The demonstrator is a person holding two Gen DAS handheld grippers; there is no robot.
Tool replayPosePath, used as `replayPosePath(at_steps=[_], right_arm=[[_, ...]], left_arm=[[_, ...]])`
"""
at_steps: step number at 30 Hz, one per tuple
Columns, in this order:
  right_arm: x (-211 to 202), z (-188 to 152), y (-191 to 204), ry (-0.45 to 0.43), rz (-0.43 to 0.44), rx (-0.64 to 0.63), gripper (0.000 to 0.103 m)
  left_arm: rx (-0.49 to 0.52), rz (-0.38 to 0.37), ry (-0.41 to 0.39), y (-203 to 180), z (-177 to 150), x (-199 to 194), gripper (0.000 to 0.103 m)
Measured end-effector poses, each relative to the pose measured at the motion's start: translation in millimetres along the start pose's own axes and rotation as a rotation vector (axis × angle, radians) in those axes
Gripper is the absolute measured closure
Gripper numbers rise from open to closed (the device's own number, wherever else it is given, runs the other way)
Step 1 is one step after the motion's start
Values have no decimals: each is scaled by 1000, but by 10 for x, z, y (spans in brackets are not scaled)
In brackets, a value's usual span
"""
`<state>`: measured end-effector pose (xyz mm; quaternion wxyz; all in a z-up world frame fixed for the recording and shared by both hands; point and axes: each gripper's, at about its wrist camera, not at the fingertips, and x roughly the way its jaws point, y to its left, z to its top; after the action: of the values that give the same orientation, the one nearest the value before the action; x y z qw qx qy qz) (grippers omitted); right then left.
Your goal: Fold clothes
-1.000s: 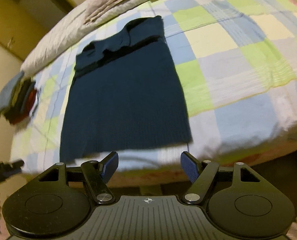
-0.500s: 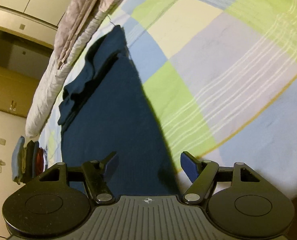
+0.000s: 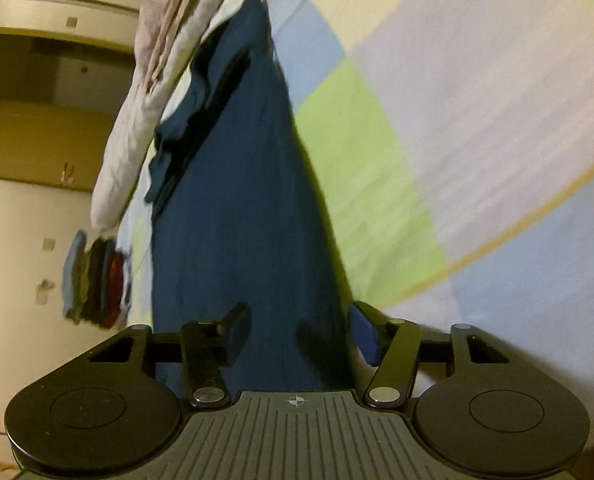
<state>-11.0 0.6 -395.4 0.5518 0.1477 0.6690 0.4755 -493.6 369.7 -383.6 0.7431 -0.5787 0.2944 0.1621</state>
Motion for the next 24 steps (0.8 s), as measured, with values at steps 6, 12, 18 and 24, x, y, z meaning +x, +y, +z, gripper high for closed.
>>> replayPosePath(at_steps=[6,12,18,24], right_arm=[[78,-36,-22,2,49,20,46],[324,-75,96,61,-27,-40,95],[-2,-181,263,-54,-34,-52,97],[-476,-357,438,-112,10,-96,97]], left_arm=[[-77,-54,-30,81,127,109,59],[-61,-29,16,37,34,137,88],[-7,-34,-99,-21,-87,-190,98],[82,-114,-221,-291,-328,-681,98]])
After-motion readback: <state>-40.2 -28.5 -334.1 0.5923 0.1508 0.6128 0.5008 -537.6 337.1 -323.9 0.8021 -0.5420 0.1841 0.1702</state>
